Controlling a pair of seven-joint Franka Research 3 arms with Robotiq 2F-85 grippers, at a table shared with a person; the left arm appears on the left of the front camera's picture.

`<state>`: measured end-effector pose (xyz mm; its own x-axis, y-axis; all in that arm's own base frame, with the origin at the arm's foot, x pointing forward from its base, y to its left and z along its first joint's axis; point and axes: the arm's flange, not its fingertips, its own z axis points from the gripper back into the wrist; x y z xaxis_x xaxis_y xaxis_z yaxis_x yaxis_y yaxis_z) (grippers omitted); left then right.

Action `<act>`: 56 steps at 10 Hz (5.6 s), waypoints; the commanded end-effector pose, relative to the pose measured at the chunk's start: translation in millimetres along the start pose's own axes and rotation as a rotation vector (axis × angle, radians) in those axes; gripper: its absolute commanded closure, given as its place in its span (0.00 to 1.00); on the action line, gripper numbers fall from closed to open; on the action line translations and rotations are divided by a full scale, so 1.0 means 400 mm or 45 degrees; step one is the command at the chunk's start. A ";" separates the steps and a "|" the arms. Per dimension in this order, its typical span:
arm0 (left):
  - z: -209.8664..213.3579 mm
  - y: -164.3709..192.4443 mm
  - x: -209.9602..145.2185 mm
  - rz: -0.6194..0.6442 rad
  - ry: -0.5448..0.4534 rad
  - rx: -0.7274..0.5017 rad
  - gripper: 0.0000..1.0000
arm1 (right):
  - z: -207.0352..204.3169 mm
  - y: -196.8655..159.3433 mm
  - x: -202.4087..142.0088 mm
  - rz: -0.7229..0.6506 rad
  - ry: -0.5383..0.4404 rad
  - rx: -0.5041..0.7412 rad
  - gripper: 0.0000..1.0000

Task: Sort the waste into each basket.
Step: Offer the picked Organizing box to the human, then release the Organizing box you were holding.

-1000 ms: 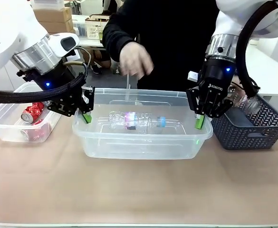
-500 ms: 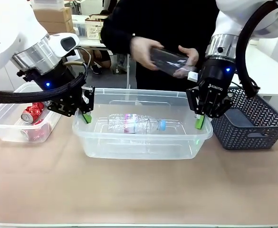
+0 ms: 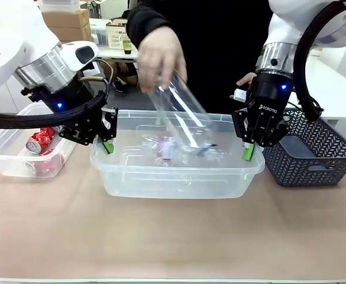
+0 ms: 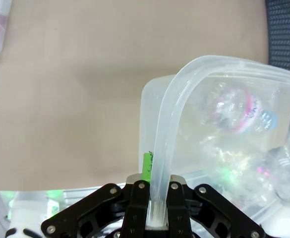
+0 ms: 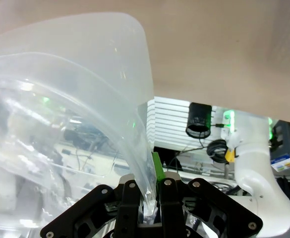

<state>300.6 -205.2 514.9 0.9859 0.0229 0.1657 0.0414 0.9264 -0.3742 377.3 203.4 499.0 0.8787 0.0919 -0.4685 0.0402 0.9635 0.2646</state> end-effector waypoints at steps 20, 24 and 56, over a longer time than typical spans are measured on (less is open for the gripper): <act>-0.014 -0.065 0.172 0.027 0.012 0.079 0.96 | 0.104 0.075 0.147 0.003 0.003 -0.088 0.94; -0.067 -0.083 0.359 0.077 -0.003 0.128 0.96 | 0.171 0.083 0.311 0.047 0.010 -0.048 0.94; 0.020 -0.009 0.351 -0.263 0.081 -0.060 0.00 | 0.254 -0.062 0.184 0.160 -0.709 0.131 0.00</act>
<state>436.1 -200.9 546.8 0.9639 -0.1899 0.1867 0.2492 0.8905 -0.3806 490.1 163.2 537.9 0.9970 0.0368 0.0676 -0.0598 0.9233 0.3795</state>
